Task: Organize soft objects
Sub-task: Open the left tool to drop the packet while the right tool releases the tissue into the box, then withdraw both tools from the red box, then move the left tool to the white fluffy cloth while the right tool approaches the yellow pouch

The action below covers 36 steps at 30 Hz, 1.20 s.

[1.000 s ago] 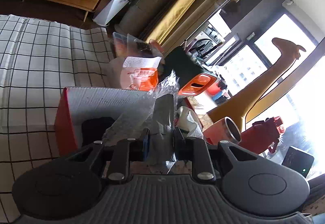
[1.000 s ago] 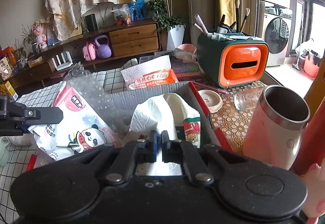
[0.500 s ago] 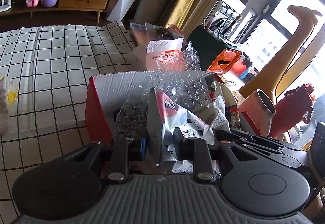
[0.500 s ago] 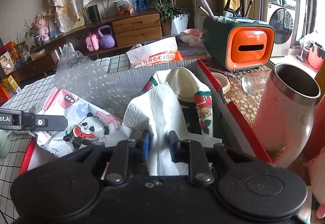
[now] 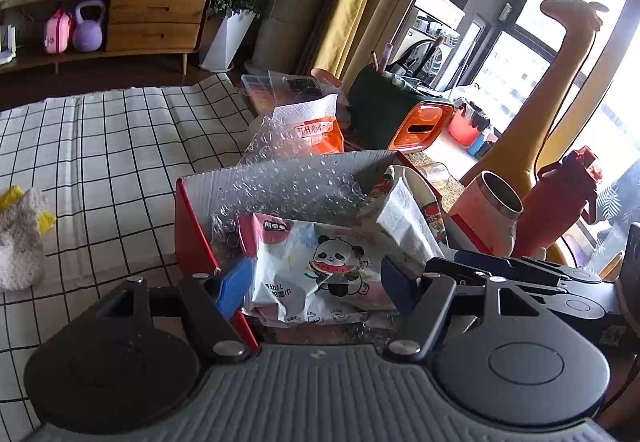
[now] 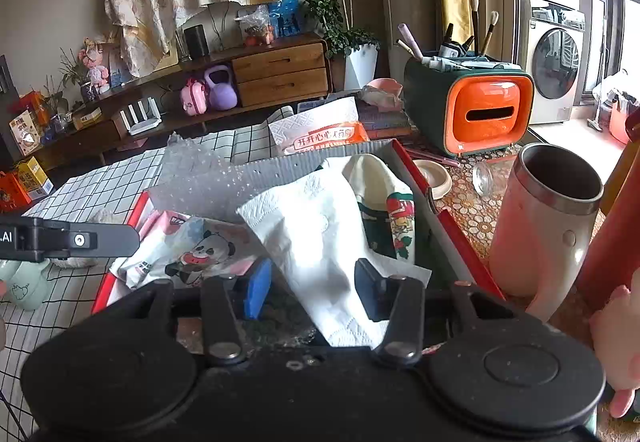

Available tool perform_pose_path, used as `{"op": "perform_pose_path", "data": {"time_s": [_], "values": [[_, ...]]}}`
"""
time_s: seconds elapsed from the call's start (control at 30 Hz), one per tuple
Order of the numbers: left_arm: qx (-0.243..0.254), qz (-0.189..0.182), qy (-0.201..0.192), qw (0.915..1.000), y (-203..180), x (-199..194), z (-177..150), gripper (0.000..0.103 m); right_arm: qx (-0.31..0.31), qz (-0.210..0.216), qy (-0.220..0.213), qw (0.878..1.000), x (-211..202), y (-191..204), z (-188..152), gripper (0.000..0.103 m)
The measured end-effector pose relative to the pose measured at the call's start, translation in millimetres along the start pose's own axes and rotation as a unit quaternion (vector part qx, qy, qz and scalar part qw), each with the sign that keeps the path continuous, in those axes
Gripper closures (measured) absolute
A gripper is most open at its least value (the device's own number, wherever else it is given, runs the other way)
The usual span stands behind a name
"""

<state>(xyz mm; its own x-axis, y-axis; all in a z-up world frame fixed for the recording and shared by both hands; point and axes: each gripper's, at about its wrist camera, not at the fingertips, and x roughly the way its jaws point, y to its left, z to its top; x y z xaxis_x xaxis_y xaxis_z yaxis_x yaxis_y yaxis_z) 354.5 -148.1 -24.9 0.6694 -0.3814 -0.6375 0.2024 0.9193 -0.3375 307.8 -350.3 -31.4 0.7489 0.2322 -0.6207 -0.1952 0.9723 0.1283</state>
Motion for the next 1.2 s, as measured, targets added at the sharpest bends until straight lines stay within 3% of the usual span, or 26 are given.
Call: {"op": "perform_pose_path", "data": {"time_s": [0.57, 0.7, 0.83, 1.07, 1.2], "values": [[0.039, 0.026, -0.045, 0.9979, -6, -73, -16, 0.032, -0.014, 0.037, -0.029, 0.999, -59, 39, -4, 0.024], [0.039, 0.038, -0.06, 0.9967, 1, -91, -21, 0.021, -0.025, 0.051, -0.037, 0.998, -70, 56, -5, 0.016], [0.035, 0.039, -0.065, 0.9965, 13, -109, -23, 0.021, -0.037, 0.065, -0.044, 0.996, -78, 73, -5, 0.006], [0.021, 0.057, -0.072, 0.9955, 46, -138, -33, 0.015, -0.066, 0.094, -0.048, 0.992, -82, 106, -7, 0.001], [0.005, 0.074, -0.075, 0.9945, 71, -153, -39, 0.002, -0.078, 0.111, -0.045, 0.99, -78, 124, -8, 0.0]]}}
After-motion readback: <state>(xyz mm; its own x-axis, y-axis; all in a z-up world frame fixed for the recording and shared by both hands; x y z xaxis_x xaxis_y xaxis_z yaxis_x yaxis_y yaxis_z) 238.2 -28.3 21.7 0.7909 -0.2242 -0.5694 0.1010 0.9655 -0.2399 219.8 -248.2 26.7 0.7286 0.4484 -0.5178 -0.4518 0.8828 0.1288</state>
